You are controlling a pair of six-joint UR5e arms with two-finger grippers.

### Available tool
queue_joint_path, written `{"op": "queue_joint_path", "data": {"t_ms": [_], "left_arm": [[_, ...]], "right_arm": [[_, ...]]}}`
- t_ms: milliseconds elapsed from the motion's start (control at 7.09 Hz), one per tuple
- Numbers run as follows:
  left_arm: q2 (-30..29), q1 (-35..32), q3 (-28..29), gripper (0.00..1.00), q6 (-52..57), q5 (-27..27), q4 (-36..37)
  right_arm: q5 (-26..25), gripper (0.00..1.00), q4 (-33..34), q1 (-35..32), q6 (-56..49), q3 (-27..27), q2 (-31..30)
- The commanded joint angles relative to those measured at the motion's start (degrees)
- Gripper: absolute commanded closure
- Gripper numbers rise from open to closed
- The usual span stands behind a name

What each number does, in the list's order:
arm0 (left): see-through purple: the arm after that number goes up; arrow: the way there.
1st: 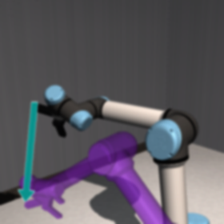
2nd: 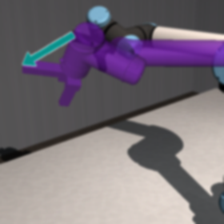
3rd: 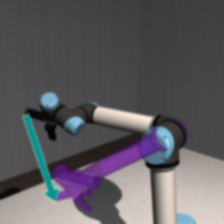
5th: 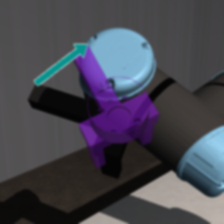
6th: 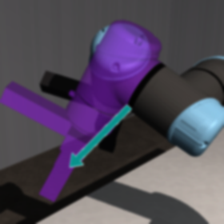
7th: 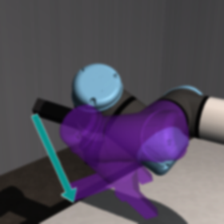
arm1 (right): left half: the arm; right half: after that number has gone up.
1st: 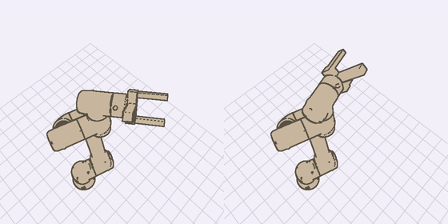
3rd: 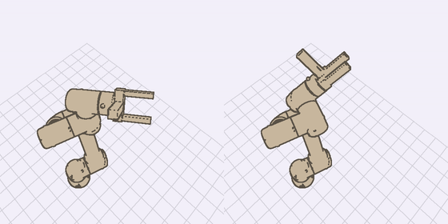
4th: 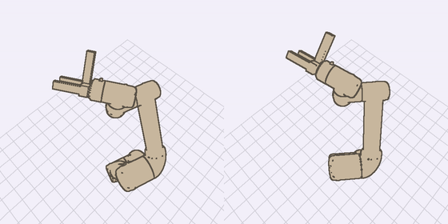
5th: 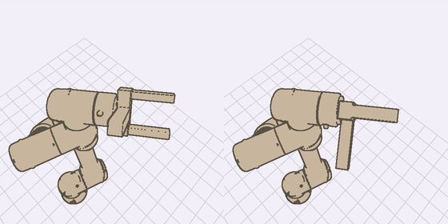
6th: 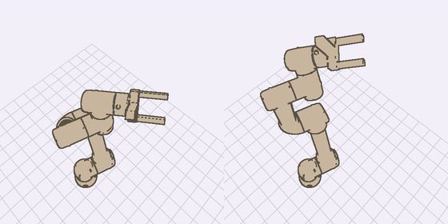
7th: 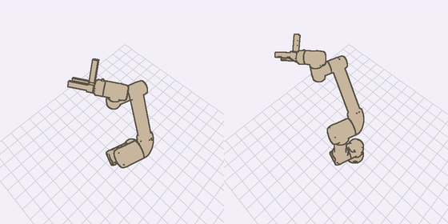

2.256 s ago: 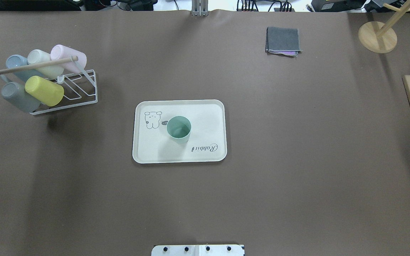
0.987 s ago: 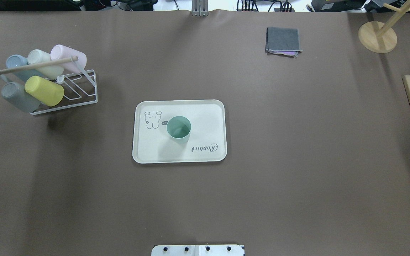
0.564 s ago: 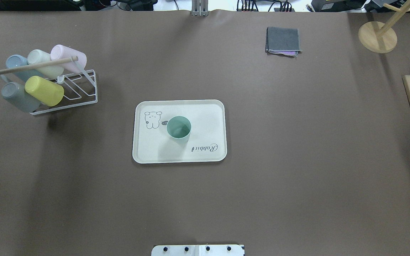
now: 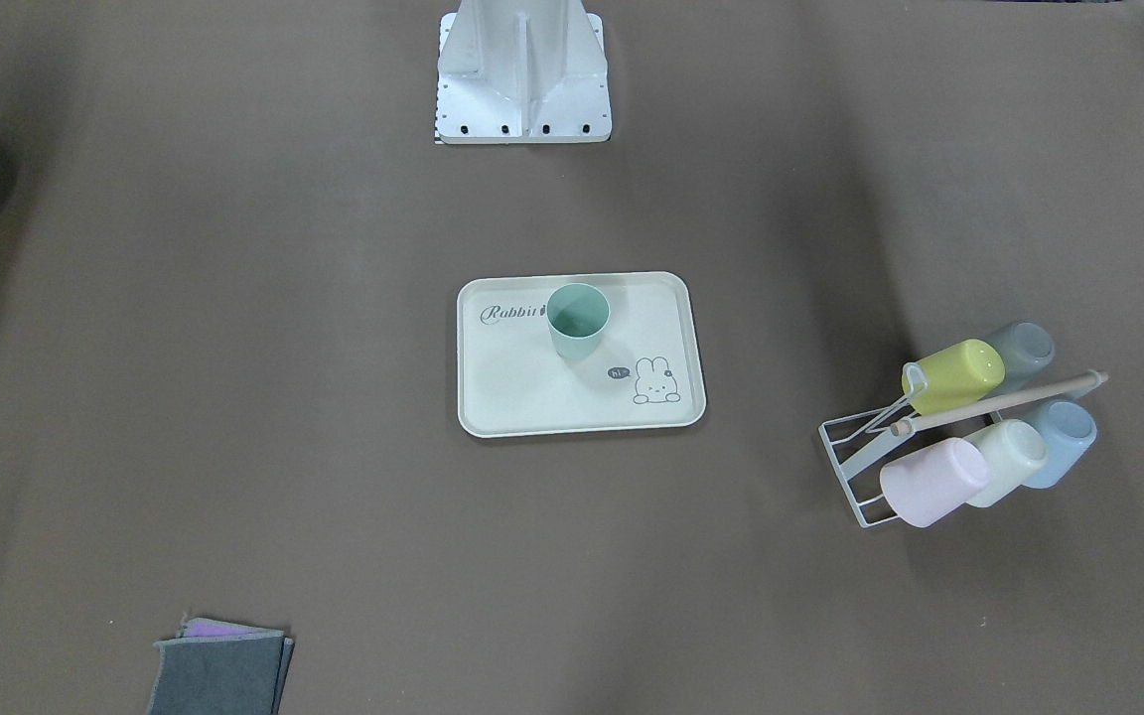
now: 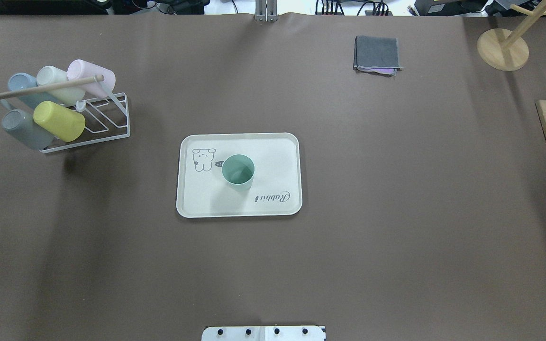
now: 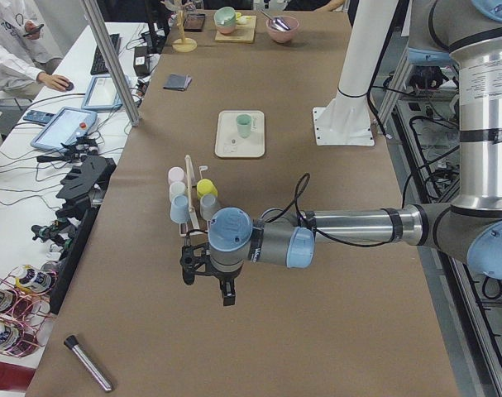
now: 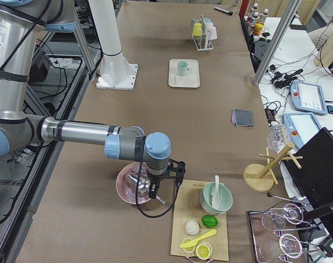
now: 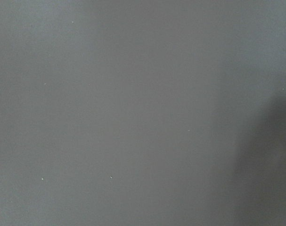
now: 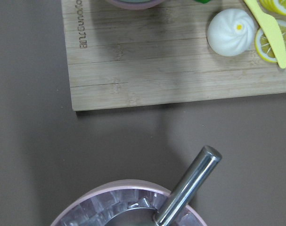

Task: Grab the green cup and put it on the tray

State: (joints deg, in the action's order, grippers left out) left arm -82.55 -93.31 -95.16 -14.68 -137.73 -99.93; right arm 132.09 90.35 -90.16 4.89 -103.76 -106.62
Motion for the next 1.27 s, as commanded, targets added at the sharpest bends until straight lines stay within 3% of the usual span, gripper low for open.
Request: {"op": "queue_joint_path", "data": {"t_ms": [0, 1128], "left_arm": [[0.11, 0.06, -0.11, 0.02, 0.0, 0.0, 0.0], [0.55, 0.23, -0.55, 0.02, 0.09, 0.0, 0.0]], "right_arm": [[0.18, 0.0, 0.0, -0.1, 0.03, -0.04, -0.08], [0.1, 0.0, 0.0, -0.02, -0.06, 0.22, 0.01]]}}
